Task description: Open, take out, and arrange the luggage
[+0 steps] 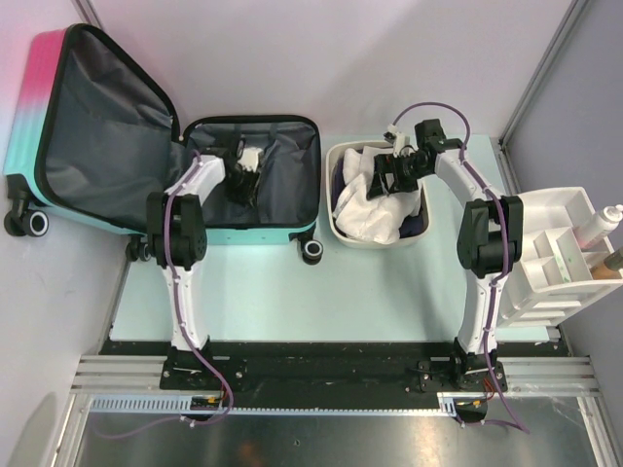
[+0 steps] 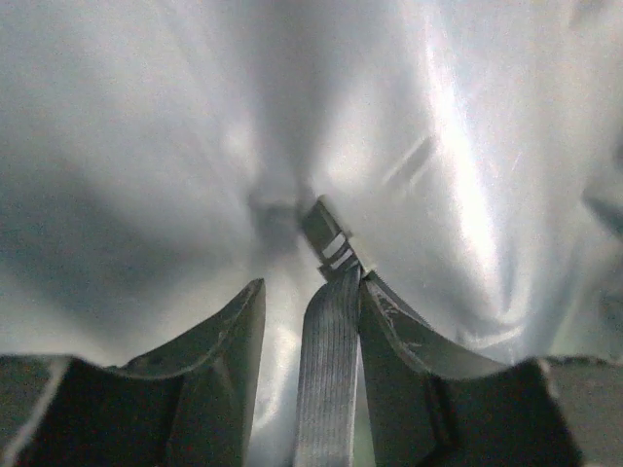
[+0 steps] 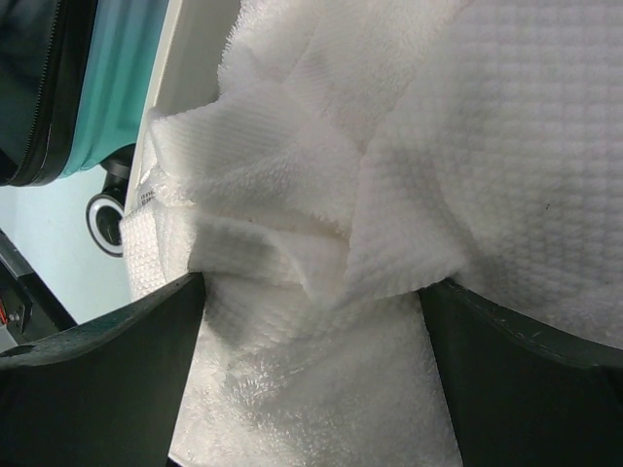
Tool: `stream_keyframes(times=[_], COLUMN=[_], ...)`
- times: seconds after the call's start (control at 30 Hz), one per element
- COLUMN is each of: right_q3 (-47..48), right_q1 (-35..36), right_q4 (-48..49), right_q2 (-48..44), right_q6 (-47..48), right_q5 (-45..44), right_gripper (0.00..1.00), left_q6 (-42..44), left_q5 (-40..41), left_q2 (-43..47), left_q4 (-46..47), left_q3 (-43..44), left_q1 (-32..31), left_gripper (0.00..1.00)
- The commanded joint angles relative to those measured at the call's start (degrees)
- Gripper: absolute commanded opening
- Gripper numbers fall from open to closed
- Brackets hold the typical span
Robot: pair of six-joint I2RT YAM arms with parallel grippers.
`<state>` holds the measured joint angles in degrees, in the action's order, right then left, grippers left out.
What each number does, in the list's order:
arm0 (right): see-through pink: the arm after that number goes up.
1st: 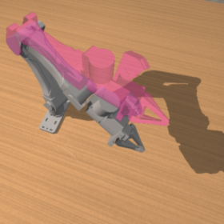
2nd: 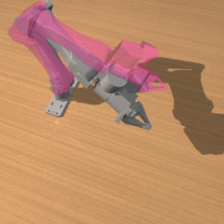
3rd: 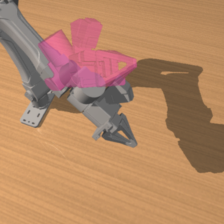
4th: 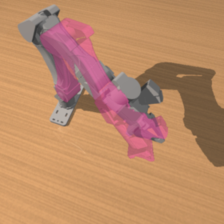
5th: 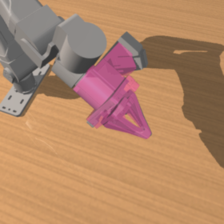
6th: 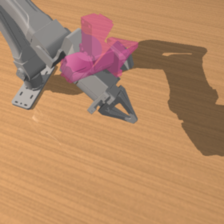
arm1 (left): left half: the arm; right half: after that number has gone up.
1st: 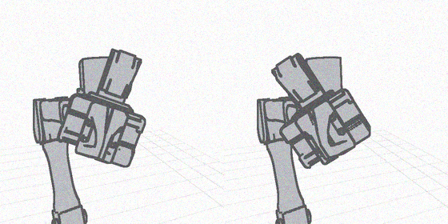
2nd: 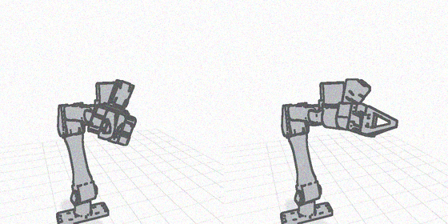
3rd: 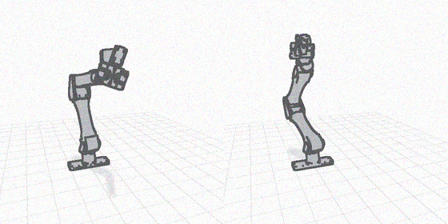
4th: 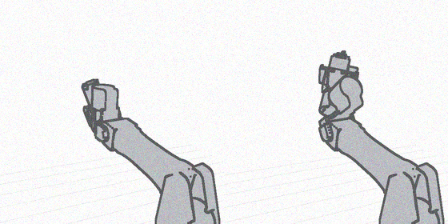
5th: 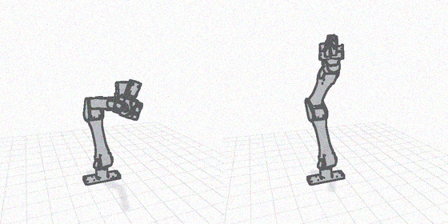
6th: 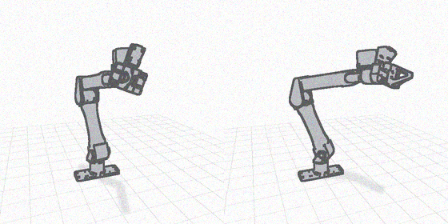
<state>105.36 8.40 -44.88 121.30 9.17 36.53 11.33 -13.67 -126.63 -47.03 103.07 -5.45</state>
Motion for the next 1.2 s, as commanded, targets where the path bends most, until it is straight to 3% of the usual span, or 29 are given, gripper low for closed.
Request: stream_keyframes(times=[0.0,0.1,0.2,0.37,0.6,0.93,1.17], right_q3=[-0.1,0.2,0.4,-0.1,-0.9,-0.9,-1.5], right_q1=[-2.4,-2.8,-2.9,-3.1,-4.1,-4.4,-5.7], right_q4=[-0.7,-0.8,-0.8,-1.0,-1.1,-1.2,-0.6], right_q2=[2.7,3.1,3.2,2.5,1.8,1.5,1.4], right_q6=[1.2,1.3,1.6,1.7,1.8,2.3,1.1], right_q5=[-5.7,-5.4,-5.2,-5.2,-5.5,-5.6,-5.7], right_gripper=[0.98,0.98,0.98,0.98,0.98,0.98,0.98], left_q6=[-3.9,-4.1,1.5,7.7,7.9,-1.6,-6.3], left_q5=[-0.6,-0.5,-9.0,-15.7,-22.3,-16.1,-13.2], left_q2=[0.1,-3.4,-1.7,8.0,12.6,-4.0,-10.0], left_q4=[8.3,8.8,8.6,8.1,5.5,4.3,4.5], left_q3=[9.6,17.5,19.1,5.6,-8.3,-2.7,4.0], left_q1=[1.0,1.0,0.2,-5.1,-11.2,-13.4,-10.6], left_gripper=[0.47,0.48,0.50,0.50,0.45,0.34,0.35])
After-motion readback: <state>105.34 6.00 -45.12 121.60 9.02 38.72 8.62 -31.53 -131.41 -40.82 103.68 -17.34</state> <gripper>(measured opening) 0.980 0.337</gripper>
